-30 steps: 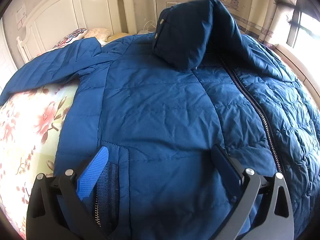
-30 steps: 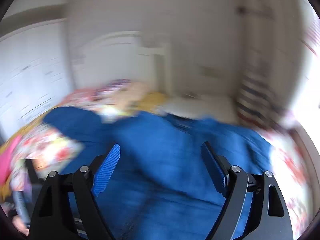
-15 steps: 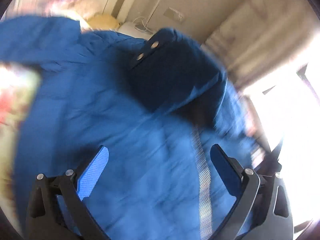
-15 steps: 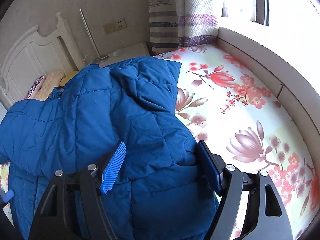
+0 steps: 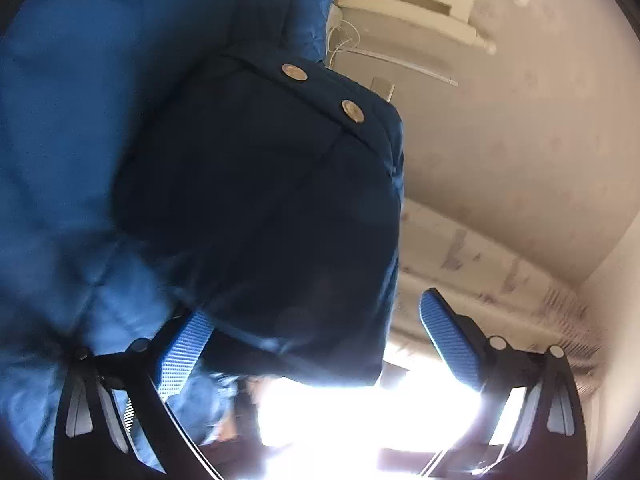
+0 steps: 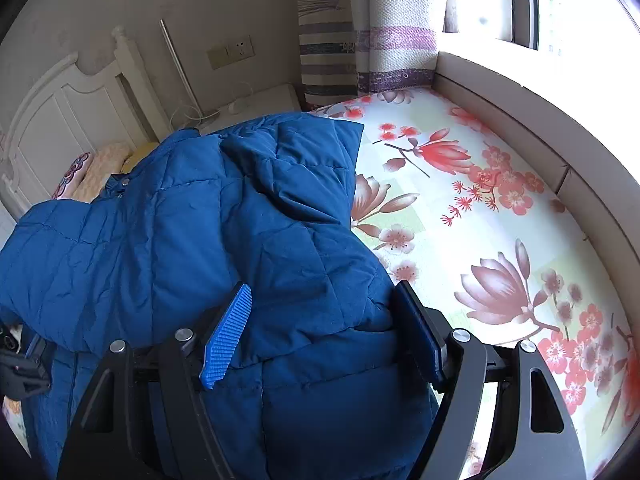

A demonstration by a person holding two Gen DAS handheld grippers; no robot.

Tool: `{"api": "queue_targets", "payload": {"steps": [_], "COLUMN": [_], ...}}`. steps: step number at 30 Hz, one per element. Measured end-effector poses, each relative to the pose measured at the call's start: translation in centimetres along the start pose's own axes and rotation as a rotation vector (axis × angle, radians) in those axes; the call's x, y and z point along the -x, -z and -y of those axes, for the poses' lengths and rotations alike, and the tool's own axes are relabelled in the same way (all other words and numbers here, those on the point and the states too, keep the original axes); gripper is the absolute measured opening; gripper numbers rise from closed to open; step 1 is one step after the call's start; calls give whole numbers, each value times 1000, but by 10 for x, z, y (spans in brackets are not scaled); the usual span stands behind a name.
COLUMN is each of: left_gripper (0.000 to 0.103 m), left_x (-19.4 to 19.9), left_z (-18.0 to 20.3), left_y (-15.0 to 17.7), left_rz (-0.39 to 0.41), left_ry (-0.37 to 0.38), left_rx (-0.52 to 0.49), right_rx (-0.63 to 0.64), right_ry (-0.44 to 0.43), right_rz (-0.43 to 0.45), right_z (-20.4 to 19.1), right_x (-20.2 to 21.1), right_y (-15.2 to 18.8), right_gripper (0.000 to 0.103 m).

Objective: Fold large clothes

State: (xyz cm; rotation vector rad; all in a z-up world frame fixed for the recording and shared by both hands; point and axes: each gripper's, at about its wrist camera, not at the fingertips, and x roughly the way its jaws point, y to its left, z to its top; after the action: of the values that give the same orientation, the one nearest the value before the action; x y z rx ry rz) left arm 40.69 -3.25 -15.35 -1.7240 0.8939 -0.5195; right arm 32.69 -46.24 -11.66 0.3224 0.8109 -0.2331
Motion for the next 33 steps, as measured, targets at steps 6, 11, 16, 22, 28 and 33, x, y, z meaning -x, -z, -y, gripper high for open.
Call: {"api": "queue_targets", "payload": {"steps": [6,11,16,22,28,33], "left_gripper": [31,25,88,101,99,100], "left_x": [6,4,-36,-28,60,81], "left_z": [45,124,88,59,81,116], "left_y": [0,59,101,84,19,34], "left_rz": [75,325,408,217,295,585], "left_ry": [-220,-707,-1231,-1198,-905,-898], "left_rx": [-316,-1040,-1607,-1579,-876,-1001], "right_rx": [-18,-22,-21,-24,-26,-25], "right_ry": [-26,-38,-38,-34,-34,-31], "right_rz": [-1,3,-1,-1,-2,-1], "right_z": [4,3,3,3,3,3], "right_x": [-2,-1,-3,-3,-4,-4], "right_y": [-1,-1,-2,-2,-2,-2], "right_gripper": [73,75,75,75,75,75]}}
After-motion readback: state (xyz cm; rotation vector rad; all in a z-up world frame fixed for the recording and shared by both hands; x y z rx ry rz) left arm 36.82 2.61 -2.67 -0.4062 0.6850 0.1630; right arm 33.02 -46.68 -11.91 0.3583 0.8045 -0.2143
